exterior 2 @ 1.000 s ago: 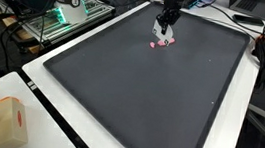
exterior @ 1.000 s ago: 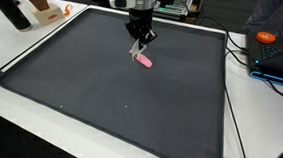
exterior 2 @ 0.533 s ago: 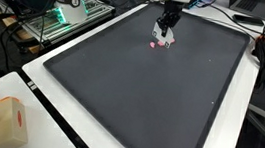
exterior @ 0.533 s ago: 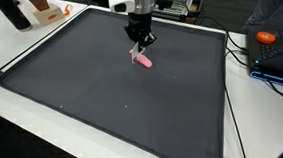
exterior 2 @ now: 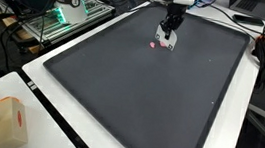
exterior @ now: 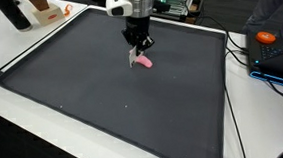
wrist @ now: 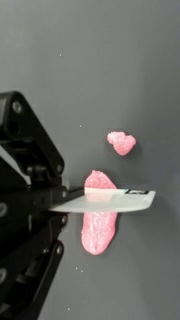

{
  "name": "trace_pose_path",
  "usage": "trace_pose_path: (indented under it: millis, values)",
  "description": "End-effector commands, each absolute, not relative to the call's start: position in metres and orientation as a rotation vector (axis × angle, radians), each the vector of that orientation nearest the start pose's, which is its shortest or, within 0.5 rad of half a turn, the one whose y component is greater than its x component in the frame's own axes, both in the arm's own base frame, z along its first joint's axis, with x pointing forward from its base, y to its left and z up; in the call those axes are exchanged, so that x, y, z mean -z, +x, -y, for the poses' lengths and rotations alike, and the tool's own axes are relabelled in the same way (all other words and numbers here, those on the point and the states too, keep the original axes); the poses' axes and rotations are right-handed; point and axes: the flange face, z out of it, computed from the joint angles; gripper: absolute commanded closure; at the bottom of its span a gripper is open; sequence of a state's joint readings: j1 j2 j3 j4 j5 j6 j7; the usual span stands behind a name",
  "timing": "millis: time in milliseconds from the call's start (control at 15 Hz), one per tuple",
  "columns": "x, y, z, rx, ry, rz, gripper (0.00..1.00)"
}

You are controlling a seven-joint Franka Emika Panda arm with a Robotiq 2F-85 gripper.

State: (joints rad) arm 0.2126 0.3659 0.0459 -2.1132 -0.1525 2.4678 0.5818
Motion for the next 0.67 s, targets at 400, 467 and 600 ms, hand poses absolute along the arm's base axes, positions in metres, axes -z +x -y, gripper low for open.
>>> trace_pose_path:
  millis: [400,467,600]
  values:
    - [-0.224,0.570,-0.147,0.045,-3.195,-0.265,0.99]
    - [-0.220,0.565,-0.147,0.026,-3.196,-0.241,0.99]
    - [-0.213,0.556,-0.149,0.012,-3.178,-0.158,0.99]
